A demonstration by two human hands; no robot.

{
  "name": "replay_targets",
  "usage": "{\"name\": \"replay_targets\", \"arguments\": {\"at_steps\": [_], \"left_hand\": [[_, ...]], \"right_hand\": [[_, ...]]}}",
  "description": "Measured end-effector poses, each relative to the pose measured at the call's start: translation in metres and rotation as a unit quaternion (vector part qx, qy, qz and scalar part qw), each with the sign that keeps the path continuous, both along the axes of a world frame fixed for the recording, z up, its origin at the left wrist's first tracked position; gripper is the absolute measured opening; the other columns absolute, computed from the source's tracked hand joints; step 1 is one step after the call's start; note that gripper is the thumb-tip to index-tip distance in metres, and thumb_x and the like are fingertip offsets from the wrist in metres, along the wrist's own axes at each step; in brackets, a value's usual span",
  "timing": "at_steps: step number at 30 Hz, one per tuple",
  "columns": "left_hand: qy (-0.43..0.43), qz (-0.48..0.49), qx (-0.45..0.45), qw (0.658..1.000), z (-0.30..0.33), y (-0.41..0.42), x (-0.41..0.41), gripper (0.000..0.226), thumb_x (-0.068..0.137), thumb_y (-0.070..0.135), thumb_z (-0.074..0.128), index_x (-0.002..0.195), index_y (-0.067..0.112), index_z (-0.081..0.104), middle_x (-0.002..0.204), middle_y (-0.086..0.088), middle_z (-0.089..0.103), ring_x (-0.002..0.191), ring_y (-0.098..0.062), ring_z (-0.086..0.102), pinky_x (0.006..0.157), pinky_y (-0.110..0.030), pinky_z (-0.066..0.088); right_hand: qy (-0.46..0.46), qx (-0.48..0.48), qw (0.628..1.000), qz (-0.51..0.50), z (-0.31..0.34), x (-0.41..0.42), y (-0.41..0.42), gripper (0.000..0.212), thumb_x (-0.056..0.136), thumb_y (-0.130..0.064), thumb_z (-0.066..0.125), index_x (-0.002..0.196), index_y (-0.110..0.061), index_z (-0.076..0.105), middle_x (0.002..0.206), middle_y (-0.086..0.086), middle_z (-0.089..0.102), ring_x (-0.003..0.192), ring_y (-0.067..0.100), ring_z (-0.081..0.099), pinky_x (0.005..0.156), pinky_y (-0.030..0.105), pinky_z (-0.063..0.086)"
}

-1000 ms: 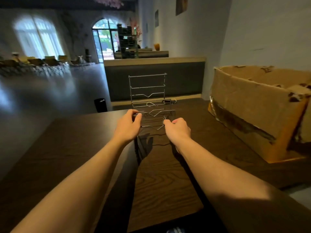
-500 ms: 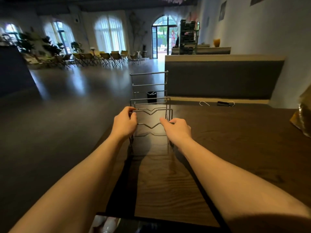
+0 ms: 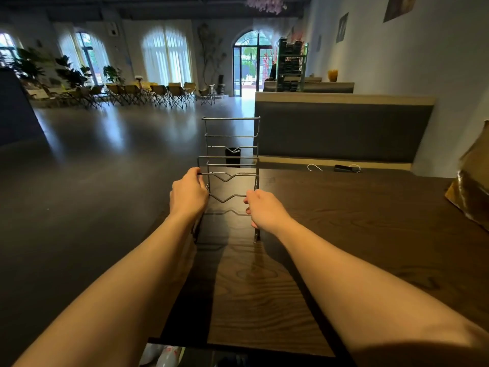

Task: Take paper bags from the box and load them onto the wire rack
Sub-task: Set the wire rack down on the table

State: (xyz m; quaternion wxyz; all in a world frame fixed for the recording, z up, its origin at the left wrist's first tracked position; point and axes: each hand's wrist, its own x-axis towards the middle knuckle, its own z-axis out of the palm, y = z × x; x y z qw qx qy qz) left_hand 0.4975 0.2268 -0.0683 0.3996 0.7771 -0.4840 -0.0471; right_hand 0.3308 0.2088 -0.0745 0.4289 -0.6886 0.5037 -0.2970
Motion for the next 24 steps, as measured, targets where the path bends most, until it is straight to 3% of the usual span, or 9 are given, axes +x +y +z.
{"name": "replay_targets", "arguments": {"at_steps": [4, 8, 12, 13, 15, 18, 20, 22, 24], "left_hand": [[-0.007, -0.003, 0.021, 1.000, 0.001, 0.000, -0.008, 0.039, 0.104, 0.027, 0.042, 0.140, 0.011, 0.045, 0.134, -0.017, 0.055, 0.121, -0.037, 0.052, 0.097, -0.047, 0.042], [-0.053, 0.040, -0.029, 0.997, 0.008, -0.002, -0.022, 0.046, 0.096, 0.029, 0.051, 0.141, 0.016, 0.044, 0.153, -0.012, 0.034, 0.142, -0.033, 0.027, 0.112, -0.053, 0.025], [-0.165, -0.067, -0.219, 0.959, 0.029, -0.015, -0.073, 0.035, 0.090, 0.021, 0.054, 0.125, 0.019, 0.058, 0.129, -0.004, 0.053, 0.126, -0.023, 0.041, 0.096, -0.035, 0.028], [-0.186, -0.111, -0.238, 0.947, 0.032, -0.022, -0.090, 0.033, 0.088, 0.021, 0.054, 0.120, 0.018, 0.062, 0.122, -0.004, 0.057, 0.118, -0.022, 0.046, 0.090, -0.030, 0.027], [-0.201, -0.190, -0.248, 0.928, 0.038, -0.053, -0.133, 0.029, 0.087, 0.020, 0.054, 0.113, 0.015, 0.065, 0.111, -0.004, 0.061, 0.106, -0.019, 0.051, 0.085, -0.025, 0.030], [-0.153, -0.248, -0.193, 0.937, 0.049, -0.096, -0.189, 0.022, 0.094, 0.020, 0.054, 0.113, 0.017, 0.063, 0.109, -0.001, 0.062, 0.102, -0.013, 0.054, 0.086, -0.026, 0.042], [-0.081, -0.257, -0.159, 0.950, 0.062, -0.122, -0.225, 0.019, 0.097, 0.019, 0.053, 0.113, 0.019, 0.063, 0.109, 0.002, 0.062, 0.100, -0.009, 0.056, 0.088, -0.026, 0.046], [-0.005, -0.268, -0.132, 0.954, 0.084, -0.143, -0.261, 0.016, 0.099, 0.019, 0.052, 0.111, 0.021, 0.063, 0.103, 0.007, 0.062, 0.095, -0.005, 0.057, 0.086, -0.023, 0.047], [0.074, -0.289, -0.085, 0.951, 0.111, -0.160, -0.305, 0.013, 0.100, 0.020, 0.052, 0.105, 0.024, 0.063, 0.094, 0.014, 0.060, 0.089, -0.001, 0.057, 0.081, -0.016, 0.045]], "right_hand": [[0.005, 0.000, 1.000, 0.008, 0.001, 0.003, 0.003, 0.040, 0.102, -0.035, 0.028, 0.109, -0.011, 0.059, 0.102, 0.012, 0.059, 0.089, 0.025, 0.051, 0.081, 0.042, 0.044], [0.009, 0.011, 0.999, 0.031, 0.003, 0.000, -0.002, 0.049, 0.101, -0.045, 0.028, 0.110, -0.012, 0.062, 0.101, 0.009, 0.061, 0.100, 0.028, 0.058, 0.095, 0.046, 0.048], [-0.055, -0.012, 0.989, -0.139, 0.007, -0.017, -0.023, 0.073, 0.085, -0.071, 0.021, 0.096, -0.015, 0.068, 0.096, 0.011, 0.067, 0.092, 0.030, 0.064, 0.084, 0.048, 0.055], [-0.067, -0.013, 0.984, -0.163, 0.008, -0.025, -0.032, 0.072, 0.084, -0.071, 0.022, 0.093, -0.015, 0.067, 0.095, 0.012, 0.067, 0.091, 0.030, 0.065, 0.083, 0.049, 0.055], [-0.120, 0.012, 0.974, -0.191, 0.005, -0.053, -0.065, 0.046, 0.096, -0.051, 0.034, 0.085, -0.013, 0.058, 0.095, 0.011, 0.062, 0.096, 0.031, 0.063, 0.089, 0.051, 0.053], [-0.208, 0.091, 0.946, -0.231, 0.014, -0.097, -0.105, 0.017, 0.102, -0.029, 0.040, 0.095, -0.019, 0.051, 0.105, 0.008, 0.053, 0.100, 0.025, 0.056, 0.090, 0.044, 0.050], [-0.171, 0.063, 0.953, -0.243, 0.029, -0.129, -0.124, 0.019, 0.101, -0.026, 0.043, 0.110, -0.015, 0.056, 0.112, 0.010, 0.057, 0.100, 0.025, 0.057, 0.088, 0.042, 0.050], [-0.102, 0.014, 0.958, -0.266, 0.057, -0.166, -0.135, 0.022, 0.100, -0.025, 0.044, 0.106, -0.012, 0.061, 0.106, 0.010, 0.062, 0.100, 0.026, 0.059, 0.090, 0.044, 0.051], [-0.053, -0.002, 0.952, -0.303, 0.092, -0.212, -0.142, 0.026, 0.102, -0.028, 0.043, 0.098, -0.015, 0.065, 0.100, 0.007, 0.063, 0.096, 0.022, 0.059, 0.080, 0.038, 0.051]]}}
